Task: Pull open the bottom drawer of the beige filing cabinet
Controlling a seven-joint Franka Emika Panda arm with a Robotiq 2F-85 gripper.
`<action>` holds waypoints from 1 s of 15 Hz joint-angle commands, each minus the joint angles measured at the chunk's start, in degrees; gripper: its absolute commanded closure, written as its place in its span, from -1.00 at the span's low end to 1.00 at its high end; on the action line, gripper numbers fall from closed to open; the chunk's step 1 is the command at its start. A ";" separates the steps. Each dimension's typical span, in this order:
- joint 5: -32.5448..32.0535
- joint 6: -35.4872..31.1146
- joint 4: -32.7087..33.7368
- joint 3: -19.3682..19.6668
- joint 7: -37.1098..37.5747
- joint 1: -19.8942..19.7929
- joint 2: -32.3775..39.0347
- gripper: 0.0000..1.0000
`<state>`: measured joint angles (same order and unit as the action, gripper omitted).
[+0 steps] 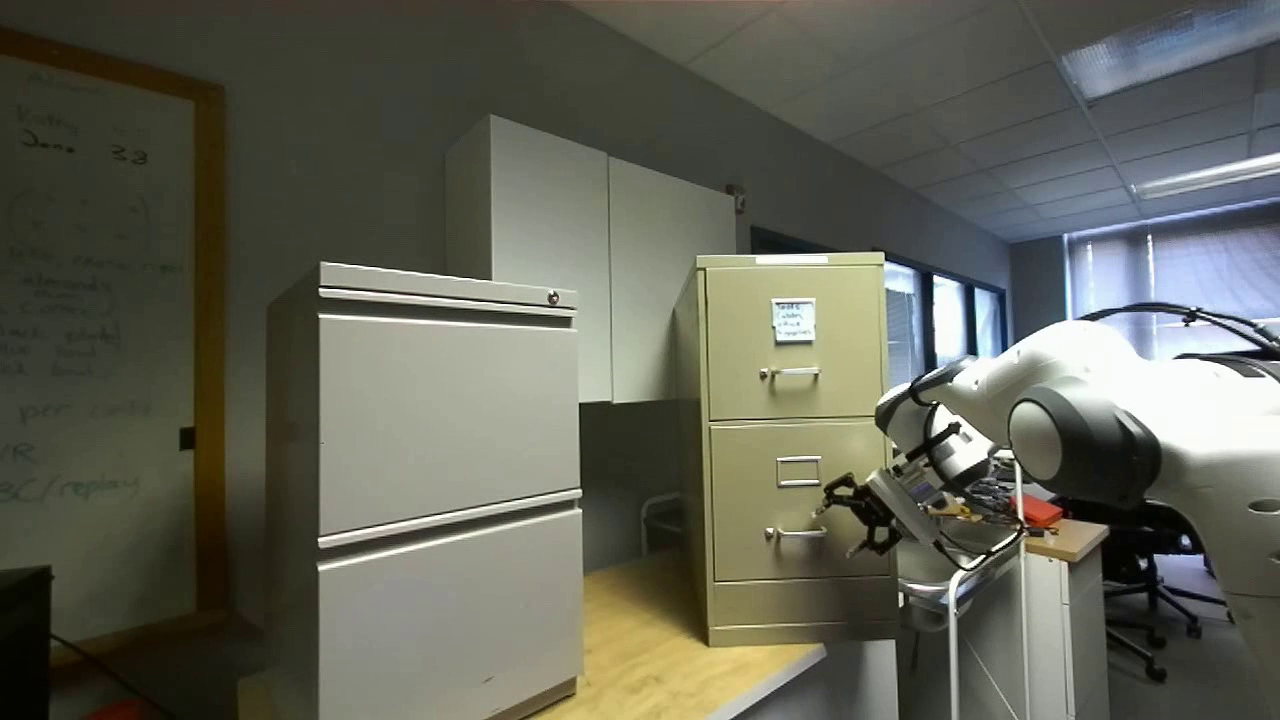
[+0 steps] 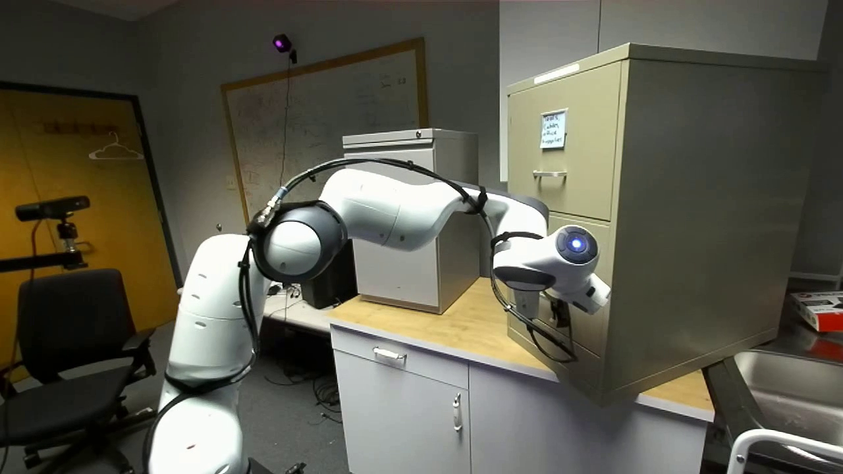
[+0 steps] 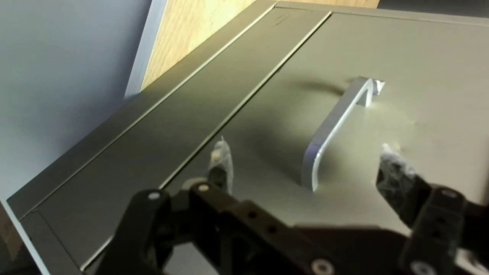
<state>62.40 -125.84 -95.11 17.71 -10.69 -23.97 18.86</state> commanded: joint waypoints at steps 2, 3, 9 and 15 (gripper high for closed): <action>-2.88 -0.10 5.73 -0.92 5.64 0.30 5.31 -1.00; -3.64 0.08 6.75 -1.05 6.81 0.30 6.37 -1.00; -16.18 -3.09 9.92 0.77 21.62 2.70 8.25 -1.00; -36.96 1.79 14.10 1.81 37.46 4.71 7.09 -0.39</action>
<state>33.75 -125.31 -86.49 17.92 17.70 -19.85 23.52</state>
